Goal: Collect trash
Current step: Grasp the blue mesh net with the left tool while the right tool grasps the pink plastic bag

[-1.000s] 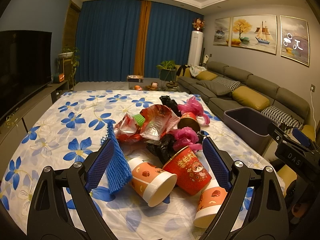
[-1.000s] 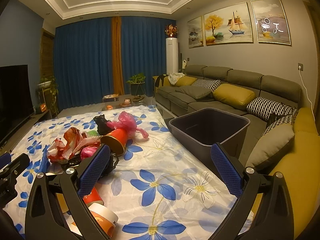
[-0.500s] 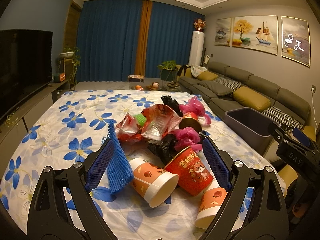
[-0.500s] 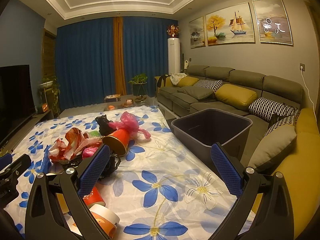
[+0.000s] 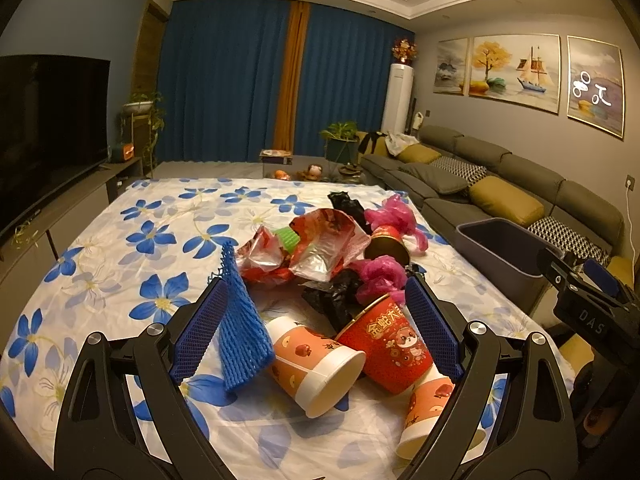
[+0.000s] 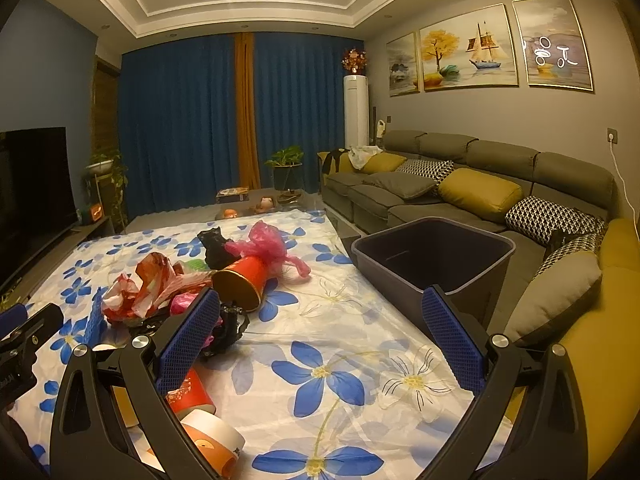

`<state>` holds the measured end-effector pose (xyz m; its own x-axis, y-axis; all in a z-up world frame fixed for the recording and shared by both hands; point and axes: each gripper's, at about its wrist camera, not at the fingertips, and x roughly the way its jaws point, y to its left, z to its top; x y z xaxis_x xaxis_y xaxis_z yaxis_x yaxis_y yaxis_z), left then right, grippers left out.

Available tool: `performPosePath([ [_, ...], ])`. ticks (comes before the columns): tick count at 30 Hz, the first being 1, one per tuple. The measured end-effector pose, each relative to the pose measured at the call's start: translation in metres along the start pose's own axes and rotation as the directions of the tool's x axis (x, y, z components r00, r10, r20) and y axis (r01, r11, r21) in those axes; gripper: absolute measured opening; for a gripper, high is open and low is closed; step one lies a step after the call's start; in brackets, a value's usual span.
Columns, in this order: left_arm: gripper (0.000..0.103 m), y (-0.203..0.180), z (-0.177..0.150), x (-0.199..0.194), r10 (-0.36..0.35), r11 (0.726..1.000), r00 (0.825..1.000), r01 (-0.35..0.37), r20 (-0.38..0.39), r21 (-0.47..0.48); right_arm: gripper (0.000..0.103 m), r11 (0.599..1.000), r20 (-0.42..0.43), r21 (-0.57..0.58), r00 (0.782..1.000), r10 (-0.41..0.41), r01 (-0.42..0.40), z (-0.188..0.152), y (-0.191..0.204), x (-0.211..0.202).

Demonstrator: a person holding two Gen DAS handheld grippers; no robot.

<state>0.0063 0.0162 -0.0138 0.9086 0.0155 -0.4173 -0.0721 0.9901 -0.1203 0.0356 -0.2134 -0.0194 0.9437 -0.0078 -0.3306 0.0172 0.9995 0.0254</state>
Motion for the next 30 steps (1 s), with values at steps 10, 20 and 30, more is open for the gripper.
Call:
performPosePath([
  [10, 0.088, 0.003, -0.001, 0.001, -0.002, 1.000, 1.000, 0.002, 0.009, -0.006, 0.098, 0.999, -0.012, -0.008, 0.999, 0.033, -0.033, -0.003, 0.003, 0.008],
  [20, 0.088, 0.034, -0.009, 0.005, 0.063, 0.997, 0.998, -0.063, 0.001, -0.043, 0.085, 0.987, -0.083, -0.036, 0.985, 0.153, -0.156, -0.009, 0.023, 0.034],
  [30, 0.088, 0.053, -0.009, 0.018, 0.100, 0.993, 0.995, -0.101, -0.016, -0.066, 0.059, 0.951, -0.185, -0.092, 0.944, 0.274, -0.294, -0.007, 0.052, 0.074],
])
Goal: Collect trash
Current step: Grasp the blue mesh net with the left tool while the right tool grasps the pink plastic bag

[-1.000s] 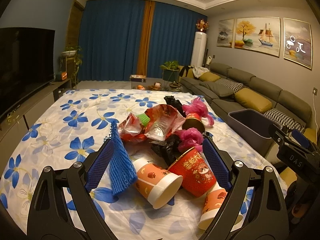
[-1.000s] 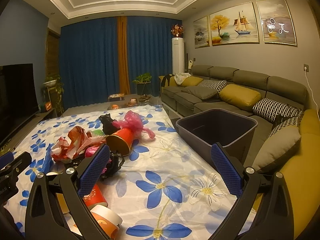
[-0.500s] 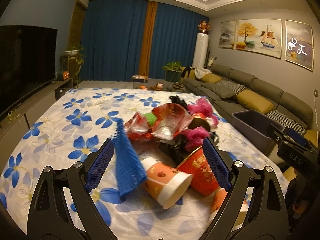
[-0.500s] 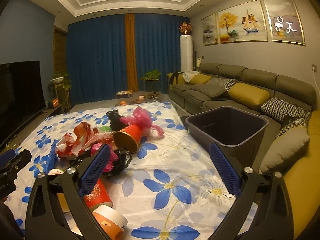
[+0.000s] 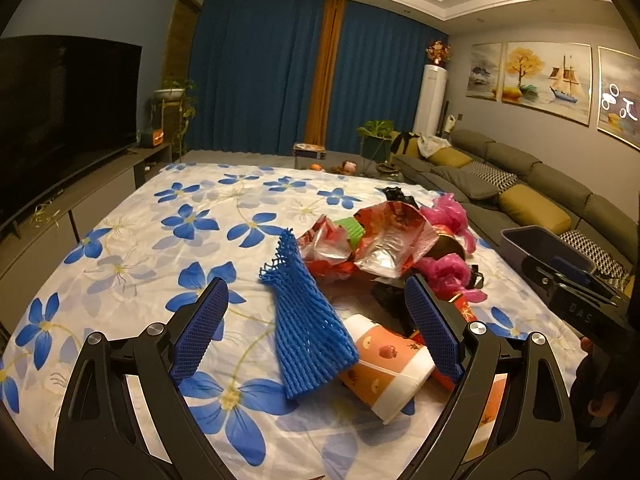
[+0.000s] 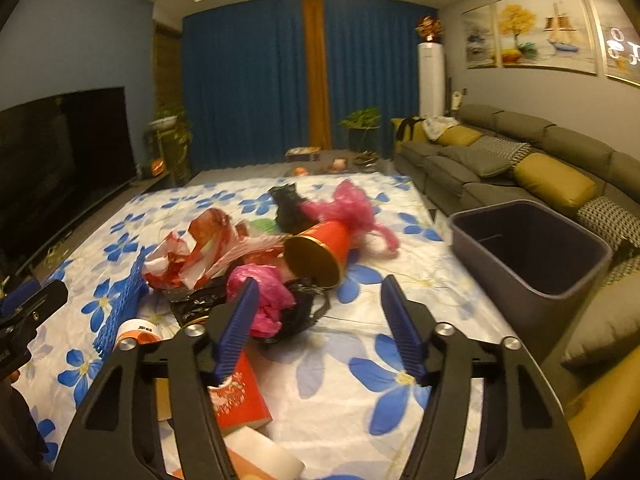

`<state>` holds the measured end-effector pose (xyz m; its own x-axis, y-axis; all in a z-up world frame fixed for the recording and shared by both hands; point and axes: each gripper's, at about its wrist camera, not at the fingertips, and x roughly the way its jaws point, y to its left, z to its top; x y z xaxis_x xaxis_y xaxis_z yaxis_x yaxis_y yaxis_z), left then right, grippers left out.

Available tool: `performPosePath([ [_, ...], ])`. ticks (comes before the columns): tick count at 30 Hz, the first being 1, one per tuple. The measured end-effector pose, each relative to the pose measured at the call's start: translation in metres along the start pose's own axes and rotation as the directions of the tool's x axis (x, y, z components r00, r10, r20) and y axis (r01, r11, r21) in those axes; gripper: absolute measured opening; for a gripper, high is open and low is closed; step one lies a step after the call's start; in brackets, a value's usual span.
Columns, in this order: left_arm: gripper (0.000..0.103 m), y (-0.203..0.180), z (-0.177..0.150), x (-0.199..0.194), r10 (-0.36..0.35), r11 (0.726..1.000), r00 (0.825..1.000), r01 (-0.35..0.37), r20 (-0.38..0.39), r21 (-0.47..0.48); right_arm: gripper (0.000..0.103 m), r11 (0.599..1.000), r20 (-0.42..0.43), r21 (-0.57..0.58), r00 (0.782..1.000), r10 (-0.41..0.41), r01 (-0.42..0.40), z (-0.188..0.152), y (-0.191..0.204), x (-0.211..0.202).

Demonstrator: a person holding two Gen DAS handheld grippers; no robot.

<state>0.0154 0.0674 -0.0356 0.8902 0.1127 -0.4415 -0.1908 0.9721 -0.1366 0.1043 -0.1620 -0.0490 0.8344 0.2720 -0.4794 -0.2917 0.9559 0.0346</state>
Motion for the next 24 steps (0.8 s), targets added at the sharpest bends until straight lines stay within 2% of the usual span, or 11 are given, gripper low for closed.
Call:
performPosePath([
  [3, 0.088, 0.001, 0.001, 0.007, 0.004, 1.000, 1.000, -0.004, -0.005, -0.003, 0.058, 0.999, -0.036, -0.020, 0.999, 0.039, -0.039, 0.002, 0.005, 0.014],
  [8, 0.088, 0.001, 0.003, 0.018, 0.019, 1.000, 1.000, -0.019, -0.014, -0.001, 0.048, 0.993, -0.100, -0.061, 0.991, 0.093, -0.099, 0.005, 0.015, 0.041],
  [10, 0.088, 0.001, 0.004, 0.022, 0.028, 1.000, 0.999, -0.028, -0.016, 0.003, 0.040, 0.989, -0.127, -0.072, 0.985, 0.120, -0.129, 0.007, 0.019, 0.050],
  [12, 0.088, 0.002, 0.005, 0.028, 0.033, 0.999, 0.999, -0.033, -0.021, 0.007, 0.038, 0.984, -0.150, -0.077, 0.977, 0.151, -0.163, 0.008, 0.022, 0.058],
  [17, 0.082, 0.002, 0.006, 0.043, 0.032, 0.999, 0.998, -0.031, -0.046, 0.017, 0.028, 0.969, -0.215, -0.087, 0.954, 0.208, -0.231, 0.006, 0.027, 0.074],
  [21, 0.075, 0.003, 0.004, 0.058, 0.017, 1.000, 0.996, -0.015, -0.091, 0.019, 0.021, 0.966, -0.215, -0.084, 0.951, 0.221, -0.244, 0.005, 0.025, 0.079],
  [23, 0.071, 0.005, 0.003, 0.066, 0.010, 1.000, 0.994, -0.009, -0.113, 0.009, 0.002, 0.967, -0.205, -0.088, 0.954, 0.219, -0.241, 0.006, 0.025, 0.078],
  [24, 0.070, 0.006, 0.004, 0.069, 0.005, 1.000, 0.992, -0.005, -0.124, 0.003, 0.002, 0.967, -0.198, -0.087, 0.955, 0.220, -0.240, 0.007, 0.024, 0.076],
])
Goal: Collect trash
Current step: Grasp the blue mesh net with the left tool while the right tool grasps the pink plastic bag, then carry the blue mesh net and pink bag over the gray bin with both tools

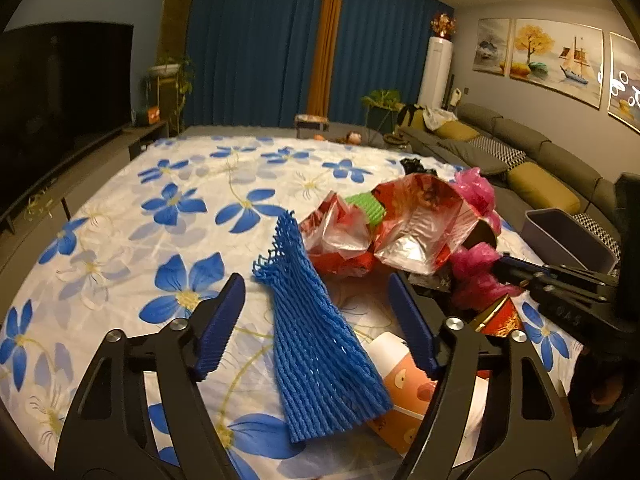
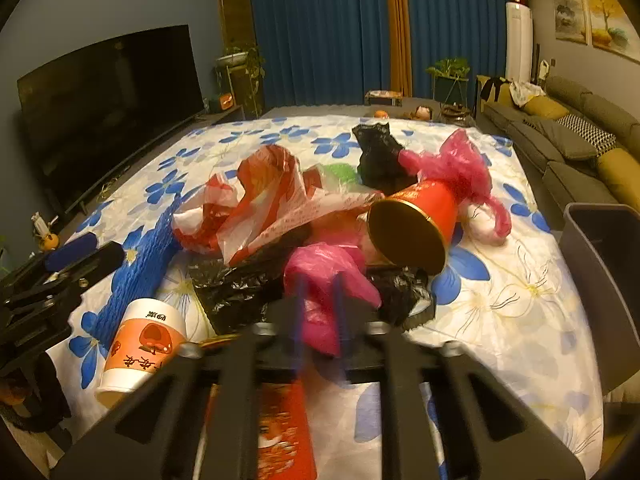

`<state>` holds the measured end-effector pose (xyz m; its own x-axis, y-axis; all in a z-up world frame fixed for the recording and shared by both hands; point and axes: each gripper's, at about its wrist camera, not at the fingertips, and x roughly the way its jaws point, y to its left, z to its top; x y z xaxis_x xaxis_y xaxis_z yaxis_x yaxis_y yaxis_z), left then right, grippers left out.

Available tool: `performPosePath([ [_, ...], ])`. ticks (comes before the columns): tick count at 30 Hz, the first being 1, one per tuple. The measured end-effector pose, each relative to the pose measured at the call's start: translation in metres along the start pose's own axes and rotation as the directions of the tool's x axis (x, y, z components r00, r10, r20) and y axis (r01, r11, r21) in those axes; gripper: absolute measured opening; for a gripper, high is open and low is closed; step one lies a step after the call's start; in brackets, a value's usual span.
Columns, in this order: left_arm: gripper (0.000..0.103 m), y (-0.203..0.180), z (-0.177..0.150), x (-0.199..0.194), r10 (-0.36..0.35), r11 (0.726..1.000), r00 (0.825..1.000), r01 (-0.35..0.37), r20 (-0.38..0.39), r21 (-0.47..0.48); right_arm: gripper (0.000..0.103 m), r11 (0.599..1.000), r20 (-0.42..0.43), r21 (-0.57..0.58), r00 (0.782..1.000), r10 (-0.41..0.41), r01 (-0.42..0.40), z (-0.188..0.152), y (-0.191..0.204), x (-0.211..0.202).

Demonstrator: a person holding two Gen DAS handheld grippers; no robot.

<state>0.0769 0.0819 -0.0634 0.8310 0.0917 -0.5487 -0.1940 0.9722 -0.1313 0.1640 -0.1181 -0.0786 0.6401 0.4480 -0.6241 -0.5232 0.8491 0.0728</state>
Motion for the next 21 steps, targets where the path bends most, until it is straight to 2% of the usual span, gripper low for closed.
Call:
performPosePath([
  [6, 0.060, 0.002, 0.004, 0.015, 0.003, 1.000, 0.999, -0.003, -0.035, -0.007, 0.002, 1.000, 0.055, 0.011, 0.999, 0.000, -0.001, 0.001, -0.003, -0.014],
  [12, 0.044, 0.007, 0.000, 0.029, -0.011, 0.999, 0.996, 0.008, -0.094, -0.032, 0.001, 1.000, 0.108, 0.031, 0.994, -0.006, 0.002, 0.004, -0.008, -0.033],
  [14, 0.031, 0.007, 0.000, 0.030, -0.018, 0.999, 0.994, 0.014, -0.104, -0.034, 0.001, 0.999, 0.126, 0.037, 0.992, -0.012, 0.008, 0.005, -0.009, -0.037],
  [15, 0.029, 0.008, 0.000, 0.031, -0.022, 0.999, 0.994, 0.018, -0.108, -0.035, 0.001, 0.999, 0.134, 0.039, 0.991, -0.015, 0.010, 0.005, -0.009, -0.040],
  [19, 0.007, 0.010, -0.002, 0.032, -0.028, 0.999, 0.992, 0.024, -0.120, -0.037, 0.001, 0.998, 0.160, 0.053, 0.987, -0.025, 0.017, 0.007, -0.012, -0.050],
  [21, 0.005, 0.010, -0.002, 0.032, -0.023, 0.999, 0.992, 0.019, -0.121, -0.035, 0.001, 0.998, 0.174, 0.060, 0.984, -0.031, 0.021, 0.007, -0.014, -0.055],
])
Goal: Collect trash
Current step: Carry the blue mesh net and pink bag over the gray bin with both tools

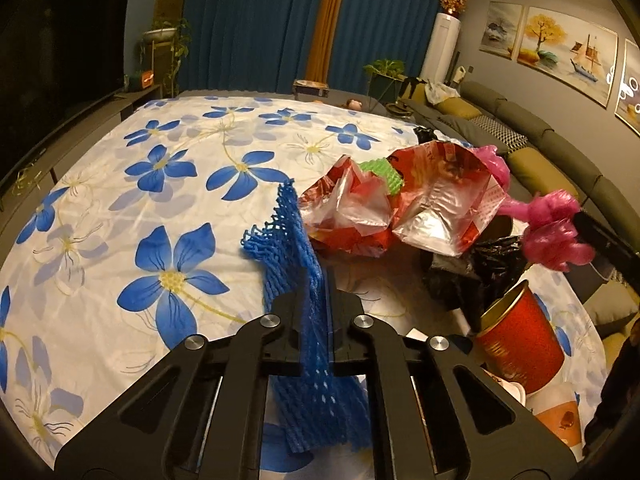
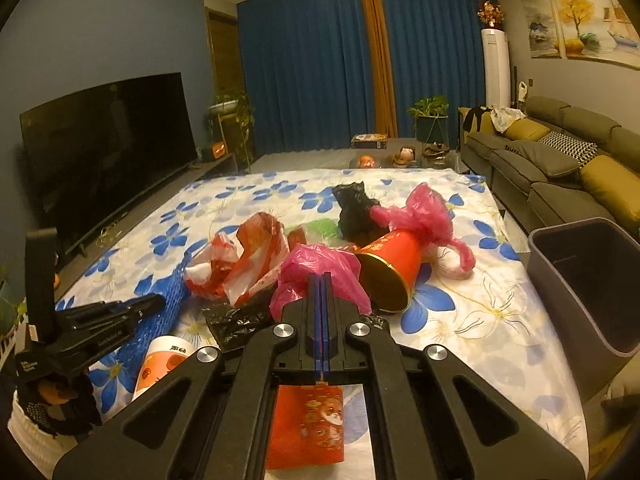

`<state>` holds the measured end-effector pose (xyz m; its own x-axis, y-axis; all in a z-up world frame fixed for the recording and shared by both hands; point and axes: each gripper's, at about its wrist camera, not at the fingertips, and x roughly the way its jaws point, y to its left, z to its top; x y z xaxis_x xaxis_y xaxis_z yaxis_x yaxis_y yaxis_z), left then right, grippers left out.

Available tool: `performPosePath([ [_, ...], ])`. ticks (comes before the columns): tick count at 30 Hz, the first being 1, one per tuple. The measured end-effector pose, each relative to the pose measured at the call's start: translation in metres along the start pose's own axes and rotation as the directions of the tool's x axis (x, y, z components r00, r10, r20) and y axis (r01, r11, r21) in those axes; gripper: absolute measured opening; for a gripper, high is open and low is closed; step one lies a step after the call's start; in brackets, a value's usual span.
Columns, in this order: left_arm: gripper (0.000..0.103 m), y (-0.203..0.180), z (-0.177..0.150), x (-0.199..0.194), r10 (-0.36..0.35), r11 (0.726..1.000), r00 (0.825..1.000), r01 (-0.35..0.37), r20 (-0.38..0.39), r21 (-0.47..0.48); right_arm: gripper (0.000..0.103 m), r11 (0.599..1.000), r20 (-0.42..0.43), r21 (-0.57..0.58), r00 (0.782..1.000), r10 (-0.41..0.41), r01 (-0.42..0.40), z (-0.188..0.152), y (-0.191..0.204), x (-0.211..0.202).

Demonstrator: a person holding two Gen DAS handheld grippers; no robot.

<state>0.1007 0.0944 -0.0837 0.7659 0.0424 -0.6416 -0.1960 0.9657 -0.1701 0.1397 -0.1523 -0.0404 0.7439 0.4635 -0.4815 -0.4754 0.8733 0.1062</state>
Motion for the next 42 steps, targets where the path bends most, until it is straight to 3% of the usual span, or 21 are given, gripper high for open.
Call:
performPosePath([
  [7, 0.004, 0.003, 0.008, -0.025, 0.015, 1.000, 0.996, -0.016, 0.083, 0.007, 0.001, 0.999, 0.042, 0.031, 0.999, -0.019, 0.018, 0.004, -0.010, -0.015],
  [12, 0.004, -0.001, 0.021, -0.052, -0.013, 1.000, 0.989, 0.011, 0.150, 0.014, 0.001, 0.998, 0.080, 0.055, 0.996, -0.032, 0.028, 0.007, -0.019, -0.028],
  [23, 0.004, -0.068, 0.050, -0.092, -0.155, 0.981, 0.961, 0.121, 0.231, 0.153, 0.001, 0.991, 0.151, 0.110, 0.984, -0.092, 0.076, 0.011, -0.046, -0.061],
  [32, 0.004, -0.174, 0.083, -0.100, -0.358, 0.905, 0.904, 0.275, 0.232, 0.324, 0.001, 0.965, 0.205, 0.190, 0.954, -0.218, 0.179, 0.014, -0.095, -0.094],
  [42, 0.004, -0.285, 0.110, -0.061, -0.533, 0.794, 0.839, 0.453, 0.107, 0.404, 0.001, 0.894, 0.191, 0.294, 0.896, -0.400, 0.337, 0.013, -0.166, -0.114],
])
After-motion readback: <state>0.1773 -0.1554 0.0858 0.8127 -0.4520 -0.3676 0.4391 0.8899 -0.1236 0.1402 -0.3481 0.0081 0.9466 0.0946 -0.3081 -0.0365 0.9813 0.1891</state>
